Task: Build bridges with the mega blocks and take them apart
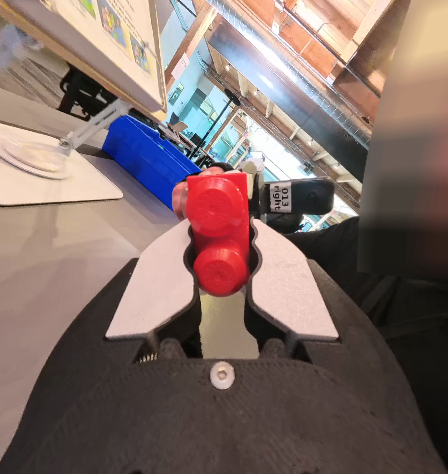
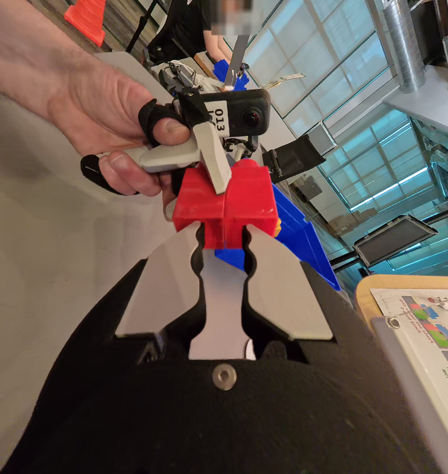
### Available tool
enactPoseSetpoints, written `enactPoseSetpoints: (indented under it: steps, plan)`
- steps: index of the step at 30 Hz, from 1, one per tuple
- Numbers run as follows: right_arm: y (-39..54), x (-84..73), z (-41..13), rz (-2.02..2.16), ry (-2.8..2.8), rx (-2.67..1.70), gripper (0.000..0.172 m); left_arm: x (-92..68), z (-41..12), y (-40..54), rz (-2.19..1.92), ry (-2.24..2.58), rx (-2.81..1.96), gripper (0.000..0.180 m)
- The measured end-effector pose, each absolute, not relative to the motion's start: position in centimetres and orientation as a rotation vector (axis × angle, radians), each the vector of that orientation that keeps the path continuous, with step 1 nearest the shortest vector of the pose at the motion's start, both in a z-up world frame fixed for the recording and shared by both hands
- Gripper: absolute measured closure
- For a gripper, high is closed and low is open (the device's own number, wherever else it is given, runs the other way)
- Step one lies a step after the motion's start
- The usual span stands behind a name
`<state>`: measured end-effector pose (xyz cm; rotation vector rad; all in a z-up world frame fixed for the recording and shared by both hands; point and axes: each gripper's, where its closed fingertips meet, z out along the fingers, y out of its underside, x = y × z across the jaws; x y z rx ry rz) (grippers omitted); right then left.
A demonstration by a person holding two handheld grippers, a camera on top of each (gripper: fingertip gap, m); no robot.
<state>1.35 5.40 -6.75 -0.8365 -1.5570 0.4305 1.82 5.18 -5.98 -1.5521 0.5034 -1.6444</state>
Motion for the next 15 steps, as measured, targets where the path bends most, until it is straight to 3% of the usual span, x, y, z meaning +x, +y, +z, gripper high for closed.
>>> enactPoseSetpoints:
  steps: [6,12,15]
  plan:
    - [6.2,2.8,-4.7,0.563,-1.521,-0.850,0.143,-1.0,-6.0,6.3,-1.317,0.671,-1.646,0.144]
    - [6.2,2.3,-4.7,0.990,-1.524,-1.137,0.122,0.1,-7.2,5.4,-0.906,1.069,-1.760,0.143]
    - [5.9,1.9,-6.7,1.051,-1.595,-1.232,0.120,1.5,-8.0,4.8,-0.757,1.243,-1.776,0.144]
